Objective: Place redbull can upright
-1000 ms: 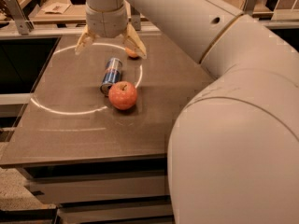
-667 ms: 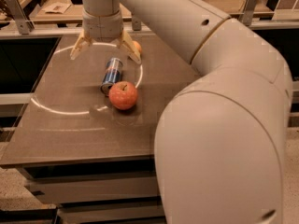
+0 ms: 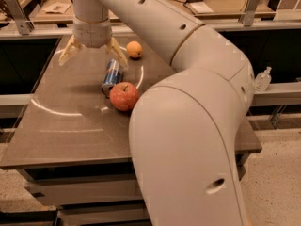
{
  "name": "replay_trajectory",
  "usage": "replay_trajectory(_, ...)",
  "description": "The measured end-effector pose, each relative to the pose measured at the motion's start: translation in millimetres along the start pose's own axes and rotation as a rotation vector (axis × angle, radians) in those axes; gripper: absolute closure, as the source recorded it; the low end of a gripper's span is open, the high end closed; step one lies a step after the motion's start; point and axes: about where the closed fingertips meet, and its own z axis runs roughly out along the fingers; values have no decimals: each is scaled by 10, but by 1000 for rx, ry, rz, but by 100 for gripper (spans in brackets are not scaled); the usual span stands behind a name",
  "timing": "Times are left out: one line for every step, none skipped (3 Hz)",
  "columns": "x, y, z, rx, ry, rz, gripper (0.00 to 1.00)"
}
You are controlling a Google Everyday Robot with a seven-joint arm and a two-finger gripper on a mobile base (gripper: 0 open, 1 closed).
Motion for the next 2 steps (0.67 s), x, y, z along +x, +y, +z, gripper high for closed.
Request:
replay_trajectory(124, -51, 163, -3, -16, -17, 0)
replay_trajectory(291, 21, 278, 7, -25, -6, 0)
